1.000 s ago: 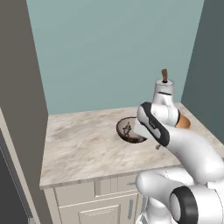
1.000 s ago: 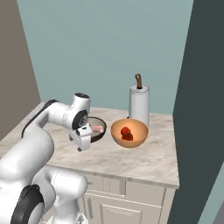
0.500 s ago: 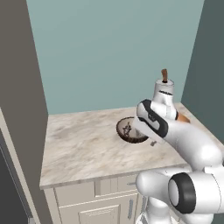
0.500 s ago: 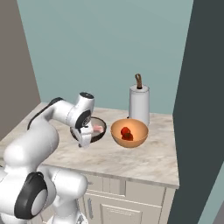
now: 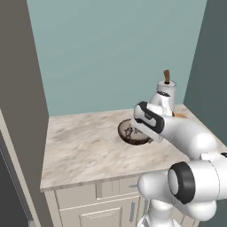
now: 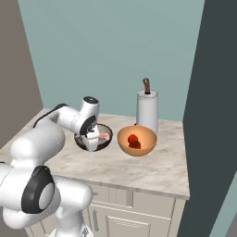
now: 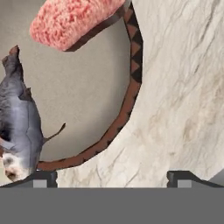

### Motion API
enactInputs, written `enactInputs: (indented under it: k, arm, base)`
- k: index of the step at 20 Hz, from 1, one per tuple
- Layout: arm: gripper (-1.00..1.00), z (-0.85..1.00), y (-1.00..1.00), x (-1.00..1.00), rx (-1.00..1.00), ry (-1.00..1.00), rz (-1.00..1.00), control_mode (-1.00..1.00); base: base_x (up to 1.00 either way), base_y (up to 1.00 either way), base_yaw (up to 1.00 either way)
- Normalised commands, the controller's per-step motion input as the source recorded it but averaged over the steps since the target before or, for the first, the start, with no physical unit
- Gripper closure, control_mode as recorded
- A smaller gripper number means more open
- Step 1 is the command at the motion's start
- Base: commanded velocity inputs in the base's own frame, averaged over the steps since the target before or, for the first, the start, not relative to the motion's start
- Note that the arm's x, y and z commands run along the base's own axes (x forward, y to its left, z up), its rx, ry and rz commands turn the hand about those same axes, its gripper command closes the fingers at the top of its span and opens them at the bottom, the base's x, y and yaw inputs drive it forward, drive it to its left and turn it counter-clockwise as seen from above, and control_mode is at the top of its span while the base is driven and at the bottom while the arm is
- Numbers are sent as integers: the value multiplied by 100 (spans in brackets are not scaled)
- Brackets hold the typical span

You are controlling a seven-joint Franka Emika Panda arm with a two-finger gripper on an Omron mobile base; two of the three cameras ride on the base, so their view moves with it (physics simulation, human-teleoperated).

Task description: Place the bowl with the tomatos on the second highest shelf of the fridge. Place the bowl with the fish and steak on the top shelf of the fridge.

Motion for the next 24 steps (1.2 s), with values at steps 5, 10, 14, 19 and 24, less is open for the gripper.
enactInputs:
  k: [5,10,14,19,24]
  arm:
    - [-100,-42,0,19,-15,-6,0,-100]
    - [-100,-16,-6,20,-3,0,-1,-100]
    - [-100,0,-2,47,1,0,-3,-100]
    - [-100,-16,-15,12,-1,0,0,-100]
    - [-100,-33,-8,-1,-2,0,0,-100]
  base:
    - [0,0,0]
    - [0,0,0]
    - [0,0,0]
    - [0,0,0]
    - [0,0,0]
